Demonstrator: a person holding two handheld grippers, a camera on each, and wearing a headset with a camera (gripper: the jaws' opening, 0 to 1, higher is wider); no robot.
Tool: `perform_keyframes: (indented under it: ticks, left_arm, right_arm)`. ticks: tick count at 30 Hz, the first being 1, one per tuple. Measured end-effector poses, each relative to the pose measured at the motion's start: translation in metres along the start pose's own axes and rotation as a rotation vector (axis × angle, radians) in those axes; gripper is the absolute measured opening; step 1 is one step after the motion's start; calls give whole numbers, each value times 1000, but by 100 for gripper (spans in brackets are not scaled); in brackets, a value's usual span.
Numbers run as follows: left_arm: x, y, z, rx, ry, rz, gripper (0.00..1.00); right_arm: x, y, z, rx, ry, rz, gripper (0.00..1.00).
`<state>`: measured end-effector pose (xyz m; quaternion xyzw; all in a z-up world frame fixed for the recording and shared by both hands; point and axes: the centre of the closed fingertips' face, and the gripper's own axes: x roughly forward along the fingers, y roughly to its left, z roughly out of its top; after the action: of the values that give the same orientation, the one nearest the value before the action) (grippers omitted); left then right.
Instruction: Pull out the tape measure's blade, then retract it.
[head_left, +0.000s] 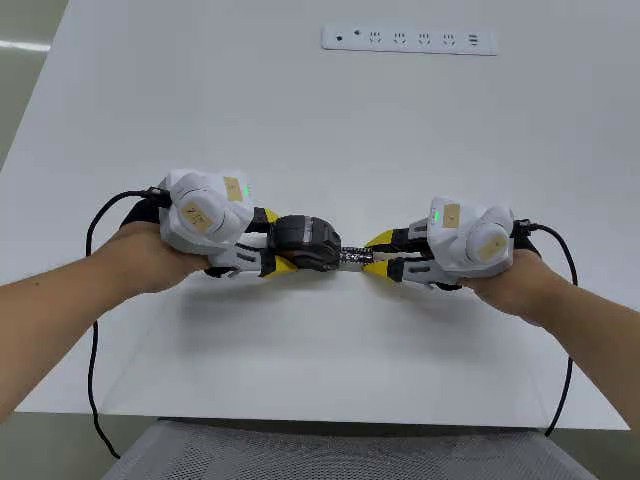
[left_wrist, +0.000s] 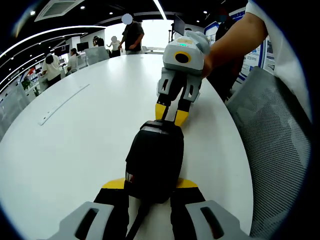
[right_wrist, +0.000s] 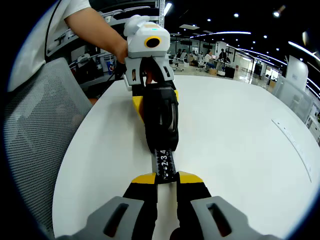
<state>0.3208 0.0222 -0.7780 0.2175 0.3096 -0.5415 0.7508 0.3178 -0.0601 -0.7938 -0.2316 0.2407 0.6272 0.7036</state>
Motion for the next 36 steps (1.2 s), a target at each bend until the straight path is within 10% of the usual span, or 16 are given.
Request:
perform_keyframes:
  ticks: [36]
  left_arm:
    - [-1,-1,0,-6,18,0,28]
  right_arm:
    - [-31,-4,-18,-17,48,-32,9]
